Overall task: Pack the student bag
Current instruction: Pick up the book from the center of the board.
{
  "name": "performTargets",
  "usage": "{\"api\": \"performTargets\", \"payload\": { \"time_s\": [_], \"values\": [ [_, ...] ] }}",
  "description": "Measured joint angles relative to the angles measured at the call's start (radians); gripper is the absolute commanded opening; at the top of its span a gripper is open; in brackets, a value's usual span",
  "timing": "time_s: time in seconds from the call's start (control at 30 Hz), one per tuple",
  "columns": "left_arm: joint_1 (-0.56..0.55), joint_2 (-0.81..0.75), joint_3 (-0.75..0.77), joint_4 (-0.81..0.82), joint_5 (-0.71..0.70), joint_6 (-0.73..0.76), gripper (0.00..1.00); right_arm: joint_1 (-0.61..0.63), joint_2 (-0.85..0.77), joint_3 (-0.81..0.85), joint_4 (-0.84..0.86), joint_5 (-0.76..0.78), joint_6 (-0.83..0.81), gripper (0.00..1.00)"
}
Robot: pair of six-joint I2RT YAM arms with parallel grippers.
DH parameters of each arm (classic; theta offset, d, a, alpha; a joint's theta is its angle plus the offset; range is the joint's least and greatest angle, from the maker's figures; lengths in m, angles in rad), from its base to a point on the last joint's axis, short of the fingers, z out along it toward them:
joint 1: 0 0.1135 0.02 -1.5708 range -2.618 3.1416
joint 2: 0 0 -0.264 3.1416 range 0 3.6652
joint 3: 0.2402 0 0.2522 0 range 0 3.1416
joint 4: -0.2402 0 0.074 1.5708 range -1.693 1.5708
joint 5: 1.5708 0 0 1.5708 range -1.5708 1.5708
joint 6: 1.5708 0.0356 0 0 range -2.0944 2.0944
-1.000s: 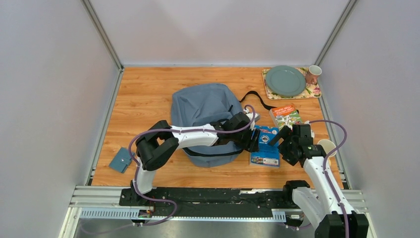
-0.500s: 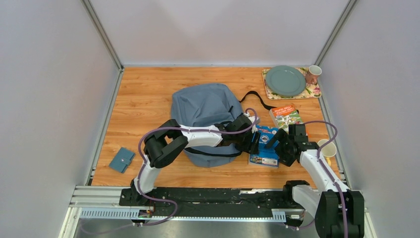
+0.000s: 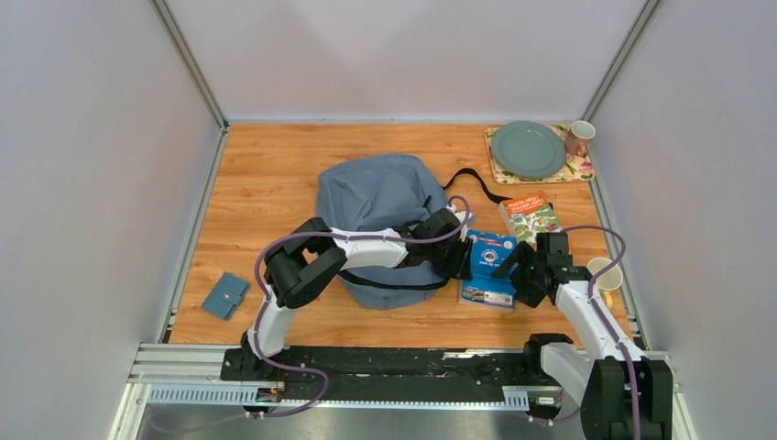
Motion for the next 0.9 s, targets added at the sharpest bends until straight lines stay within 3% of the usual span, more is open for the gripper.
{"api": "performTargets", "payload": {
  "time_s": [0.57, 0.8, 0.9],
  "values": [
    [-0.010, -0.077, -0.051, 0.130, 0.029, -0.016, 0.46, -0.001, -0.003, -0.011, 0.025, -0.038, 0.001, 0.75],
    [-0.010, -0.061, -0.015, 0.057, 0.018, -0.042, 0.46, -0.001, -0.005, -0.013, 0.028, -0.044, 0.001, 0.75],
    [-0.010, -0.048, 0.018, -0.010, -0.005, -0.040, 0.40, -0.001, -0.006, -0.013, 0.029, -0.045, 0.001, 0.75]
  ]
}}
